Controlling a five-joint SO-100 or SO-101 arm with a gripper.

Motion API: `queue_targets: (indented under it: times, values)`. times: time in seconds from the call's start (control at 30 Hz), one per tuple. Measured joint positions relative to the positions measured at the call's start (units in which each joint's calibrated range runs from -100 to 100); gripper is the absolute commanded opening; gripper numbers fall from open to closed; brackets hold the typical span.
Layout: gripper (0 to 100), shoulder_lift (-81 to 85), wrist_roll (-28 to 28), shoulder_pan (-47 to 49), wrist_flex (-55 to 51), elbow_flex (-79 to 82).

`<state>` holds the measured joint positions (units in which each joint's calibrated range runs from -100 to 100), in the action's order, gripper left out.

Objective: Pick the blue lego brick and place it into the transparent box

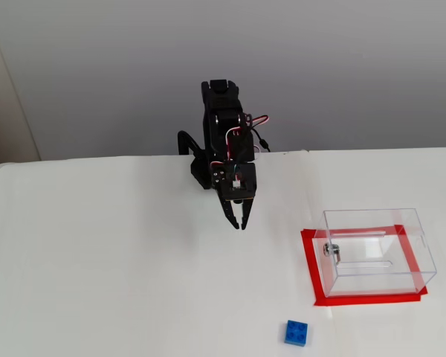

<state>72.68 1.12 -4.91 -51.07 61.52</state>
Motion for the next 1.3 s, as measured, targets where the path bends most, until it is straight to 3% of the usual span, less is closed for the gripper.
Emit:
queue_targets:
  times: [0.43,0.9,1.3]
  values:
    - [2,-20.04,-0.05,3.21,0.00,-22.15]
    - [2,-34.59,0.00,12.07,-0.17,-33.36]
    - [2,-47.95,0.00,12.71,-4.88,-46.87]
